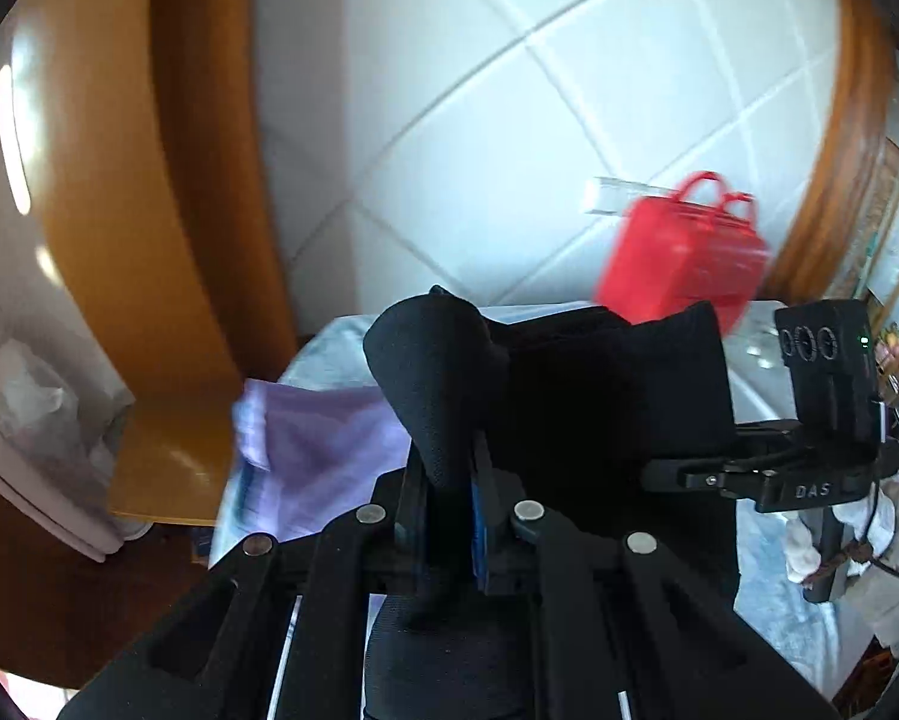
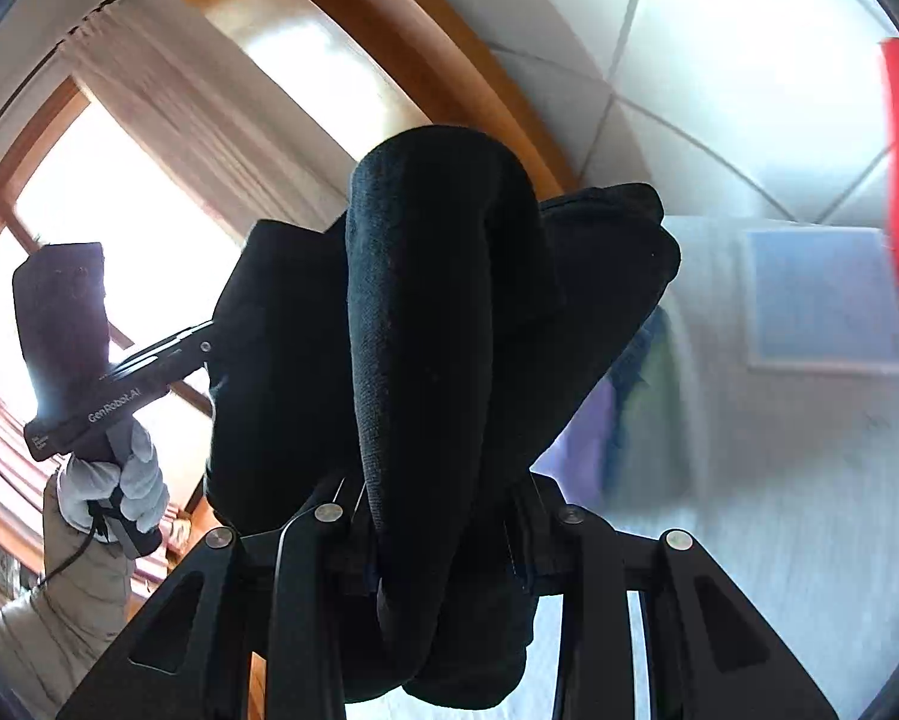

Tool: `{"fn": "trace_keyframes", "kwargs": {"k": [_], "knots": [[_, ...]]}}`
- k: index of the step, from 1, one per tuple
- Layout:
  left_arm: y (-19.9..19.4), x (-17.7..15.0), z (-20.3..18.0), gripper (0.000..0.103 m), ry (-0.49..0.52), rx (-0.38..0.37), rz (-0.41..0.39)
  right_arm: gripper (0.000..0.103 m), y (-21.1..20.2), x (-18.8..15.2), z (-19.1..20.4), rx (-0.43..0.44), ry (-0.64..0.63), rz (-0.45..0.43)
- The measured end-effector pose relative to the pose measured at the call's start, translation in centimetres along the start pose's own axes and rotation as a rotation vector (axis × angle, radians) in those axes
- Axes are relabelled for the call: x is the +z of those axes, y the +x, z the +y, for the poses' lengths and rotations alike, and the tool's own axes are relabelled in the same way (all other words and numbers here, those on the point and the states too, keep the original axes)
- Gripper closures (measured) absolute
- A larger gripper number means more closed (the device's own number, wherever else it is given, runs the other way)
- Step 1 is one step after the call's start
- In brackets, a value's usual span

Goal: Fold clothes
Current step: 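Lift the jeans bundle with both tools and carry it to the purple clothes stack, then lower the jeans onto the purple clothes stack and open both tools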

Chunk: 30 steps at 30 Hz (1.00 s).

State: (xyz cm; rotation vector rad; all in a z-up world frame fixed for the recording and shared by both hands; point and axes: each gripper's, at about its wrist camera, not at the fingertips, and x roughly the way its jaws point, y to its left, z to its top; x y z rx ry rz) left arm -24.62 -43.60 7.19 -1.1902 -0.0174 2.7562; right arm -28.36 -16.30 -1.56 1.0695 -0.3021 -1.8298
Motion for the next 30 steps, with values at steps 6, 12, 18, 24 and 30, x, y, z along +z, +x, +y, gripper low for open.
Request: {"fn": "trace_keyframes", "kwargs": {"k": [6,12,18,24,30], "knots": [[11.3,-2.5,10.3,0.08,-0.044,0.063,0.129,0.071,12.3,3.4,-2.1,-0.086,0.036,0.093],[14.7,-5.8,13.2,0.026,-0.08,0.167,0.132,0.037,17.0,2.9,-3.7,-0.186,0.04,0.164],[8.1,-5.4,13.0,0.026,-0.088,0.253,0.014,0.014,12.4,4.4,-1.8,-0.372,-0.047,0.135],[5.9,-6.1,8.8,0.026,-0.163,0.186,0.047,0.007,10.3,2.8,2.7,-0.426,-0.095,0.097],[4.0,-7.3,3.9,0.026,-0.196,0.284,0.057,0.0,9.0,-0.4,5.0,-0.439,-0.116,0.091]]}}
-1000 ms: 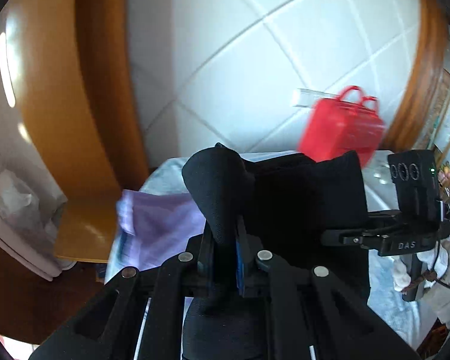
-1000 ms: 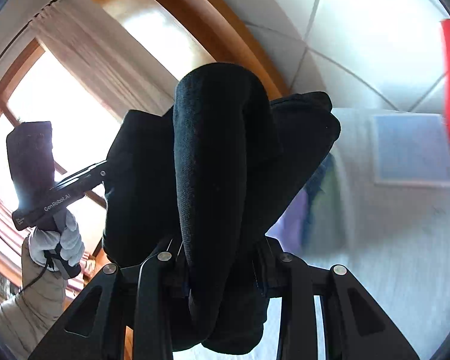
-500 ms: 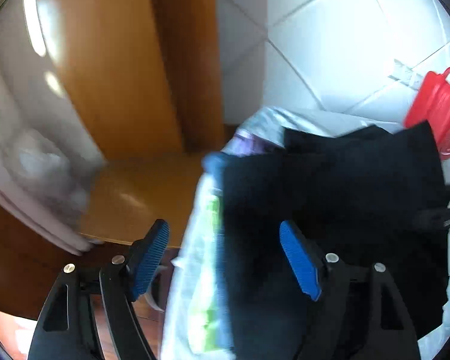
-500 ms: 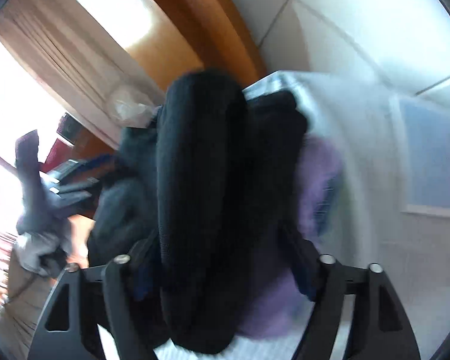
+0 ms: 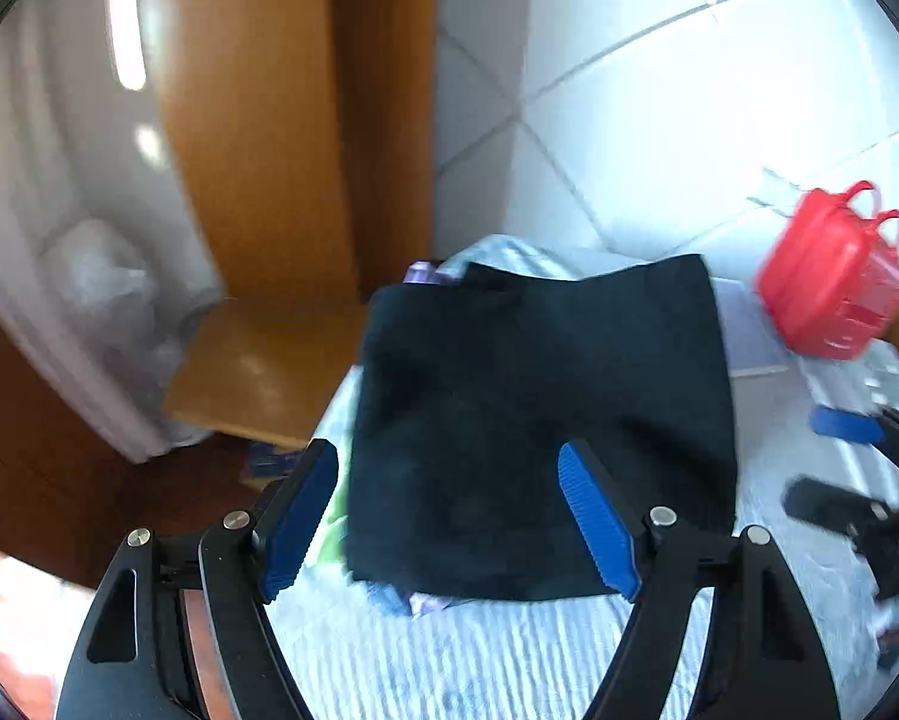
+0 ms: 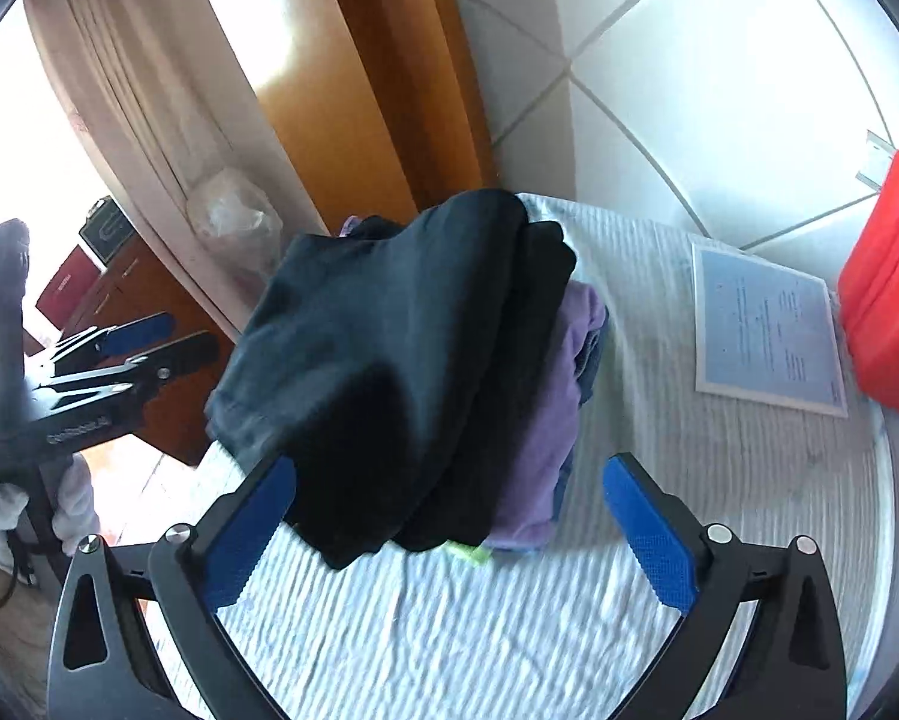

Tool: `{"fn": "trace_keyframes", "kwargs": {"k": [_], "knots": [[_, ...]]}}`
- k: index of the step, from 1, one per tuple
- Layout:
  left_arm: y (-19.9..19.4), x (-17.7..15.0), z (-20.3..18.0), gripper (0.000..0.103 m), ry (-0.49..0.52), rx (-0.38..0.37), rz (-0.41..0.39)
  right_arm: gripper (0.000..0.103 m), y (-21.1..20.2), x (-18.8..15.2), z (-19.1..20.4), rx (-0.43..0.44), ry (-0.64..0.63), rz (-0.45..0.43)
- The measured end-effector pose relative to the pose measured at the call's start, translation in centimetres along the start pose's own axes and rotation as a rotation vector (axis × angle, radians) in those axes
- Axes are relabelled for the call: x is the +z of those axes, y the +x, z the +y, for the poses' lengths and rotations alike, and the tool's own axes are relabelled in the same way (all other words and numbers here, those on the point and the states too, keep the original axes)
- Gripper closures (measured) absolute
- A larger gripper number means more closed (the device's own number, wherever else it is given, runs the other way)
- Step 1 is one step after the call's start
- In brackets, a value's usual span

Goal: Fold clothes
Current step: 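Lower the jeans onto the purple clothes stack and open both tools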

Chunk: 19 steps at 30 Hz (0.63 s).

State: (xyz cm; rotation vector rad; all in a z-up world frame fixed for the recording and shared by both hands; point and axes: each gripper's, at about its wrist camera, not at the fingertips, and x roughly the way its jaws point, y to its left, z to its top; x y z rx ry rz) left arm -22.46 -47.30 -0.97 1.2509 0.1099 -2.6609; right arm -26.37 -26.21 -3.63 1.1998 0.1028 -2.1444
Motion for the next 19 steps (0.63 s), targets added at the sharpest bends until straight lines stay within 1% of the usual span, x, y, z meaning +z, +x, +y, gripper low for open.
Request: {"fn": "trace_keyframes", "kwargs": {"k": [1,2,4,5,10,13,19], "knots": [[-0.7,-0.2,-0.2,0.026,-0.004,0.006,-0.009,0.0,-0.3,-0.2,0.1,0.0,0.0,-0.004],[-1.1,-0.4,-0.3,0.026,-0.015,-0.019,-0.006,0.0,-0.6,-0.5,0.3,-0.001,0.001,-0.007],[-1.5,-0.6,-0.4,0.026,-0.04,-0.08,0.015,0.0,-0.8,-0.9,0.8,-0.036,-0.015,-0.004],[-1.4,-0.7,-0.5,0.026,-0.039,-0.086,0.024,0.0,-0.8,-1.1,1.0,-0.053,-0.026,0.0],[-0.6,-1.0,-1.0,0.026,0.005,-0.093,0.052,0.0,-0.5,-1.8,2.0,-0.077,-0.043,0.037],[-0.6,-0.9,-1.2,0.026,0.026,-0.088,0.043,0.0,-0.2,-2.1,2.1,-0.08,-0.04,0.046],[-0.1,-0.8,-1.4,0.026,0.022,-0.094,0.04,0.0,0.1,-2.2,2.2,-0.079,-0.041,0.057]]}}
